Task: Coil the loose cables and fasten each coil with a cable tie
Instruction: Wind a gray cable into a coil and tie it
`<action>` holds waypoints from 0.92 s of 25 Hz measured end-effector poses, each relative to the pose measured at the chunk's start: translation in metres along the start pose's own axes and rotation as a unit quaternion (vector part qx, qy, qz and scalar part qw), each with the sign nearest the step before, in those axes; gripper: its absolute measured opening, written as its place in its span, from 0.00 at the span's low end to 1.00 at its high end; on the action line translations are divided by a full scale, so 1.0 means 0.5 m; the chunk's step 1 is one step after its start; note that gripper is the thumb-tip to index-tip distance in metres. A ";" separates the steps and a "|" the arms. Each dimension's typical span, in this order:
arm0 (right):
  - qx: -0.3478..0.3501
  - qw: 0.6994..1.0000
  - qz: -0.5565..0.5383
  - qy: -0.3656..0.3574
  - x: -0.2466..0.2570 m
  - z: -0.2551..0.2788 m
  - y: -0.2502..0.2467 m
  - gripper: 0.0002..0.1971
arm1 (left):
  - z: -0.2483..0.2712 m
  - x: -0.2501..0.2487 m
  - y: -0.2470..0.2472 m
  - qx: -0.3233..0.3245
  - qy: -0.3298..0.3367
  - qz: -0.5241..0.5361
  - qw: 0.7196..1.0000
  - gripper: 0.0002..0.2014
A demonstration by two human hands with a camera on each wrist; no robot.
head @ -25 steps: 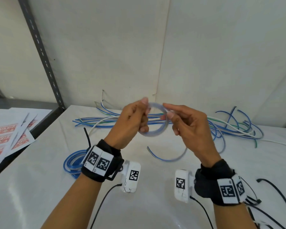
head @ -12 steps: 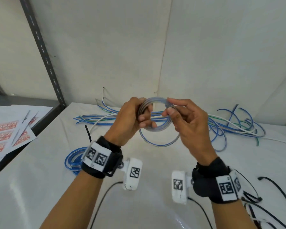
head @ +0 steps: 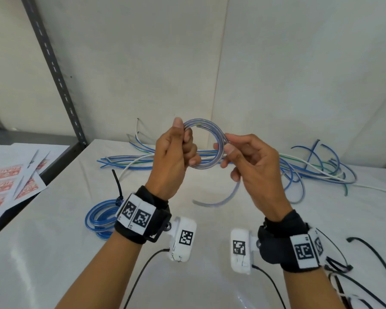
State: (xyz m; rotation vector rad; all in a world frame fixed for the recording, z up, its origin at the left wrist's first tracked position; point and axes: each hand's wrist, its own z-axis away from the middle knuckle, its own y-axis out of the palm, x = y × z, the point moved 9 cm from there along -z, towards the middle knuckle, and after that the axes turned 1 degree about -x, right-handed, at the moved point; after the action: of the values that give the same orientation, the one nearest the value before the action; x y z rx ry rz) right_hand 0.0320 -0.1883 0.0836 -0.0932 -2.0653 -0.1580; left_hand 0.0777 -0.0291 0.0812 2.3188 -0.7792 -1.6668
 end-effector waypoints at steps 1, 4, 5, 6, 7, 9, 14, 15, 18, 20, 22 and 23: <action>-0.002 1.000 -0.013 0.006 -0.005 0.005 0.014 0.07 | 0.004 0.004 0.002 -0.013 -0.001 0.020 1.000 0.21; -0.030 0.999 -0.014 -0.010 -0.003 0.008 0.021 0.05 | 0.005 0.023 0.002 -0.031 -0.036 0.072 0.996 0.22; -0.034 0.999 -0.006 -0.021 0.002 0.006 0.013 0.05 | 0.003 0.032 0.003 -0.023 -0.068 0.082 0.994 0.23; -0.028 0.999 0.008 -0.034 0.008 0.002 0.004 0.05 | 0.001 0.041 0.006 -0.004 -0.107 0.080 0.991 0.23; -0.011 0.998 0.033 -0.049 0.018 -0.001 -0.003 0.06 | 0.002 0.048 0.010 0.027 -0.144 0.053 0.988 0.24; 0.050 0.991 0.099 -0.071 0.029 -0.001 0.000 0.07 | 0.014 0.061 0.021 0.107 -0.186 -0.070 0.974 0.24; 0.058 0.982 0.166 -0.067 0.022 -0.001 0.001 0.09 | 0.018 0.046 0.021 0.106 -0.104 -0.151 0.977 0.22; 0.025 0.985 0.155 -0.067 0.022 -0.005 -0.011 0.09 | 0.011 0.037 0.012 0.077 -0.085 -0.128 0.985 0.22; -0.029 0.995 0.084 -0.048 0.009 -0.005 -0.015 0.08 | -0.003 0.011 -0.013 0.002 -0.028 -0.069 0.997 0.22; -0.030 0.999 0.023 -0.028 -0.008 0.004 0.014 0.11 | -0.001 0.006 -0.015 -0.031 -0.009 -0.026 0.999 0.23; -0.044 0.999 -0.005 -0.029 -0.014 0.012 0.032 0.13 | 0.002 0.016 -0.011 -0.043 -0.014 0.019 0.999 0.23; -0.052 0.998 -0.007 -0.034 -0.013 0.011 0.030 0.13 | 0.002 0.023 -0.008 -0.036 -0.032 0.040 0.998 0.23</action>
State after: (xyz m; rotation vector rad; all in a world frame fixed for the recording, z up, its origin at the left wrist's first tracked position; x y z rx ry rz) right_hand 0.0321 -0.1727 0.0764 -0.1507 -2.1252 -0.2742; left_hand 0.0810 -0.0314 0.0695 2.1659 -0.7994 -1.7126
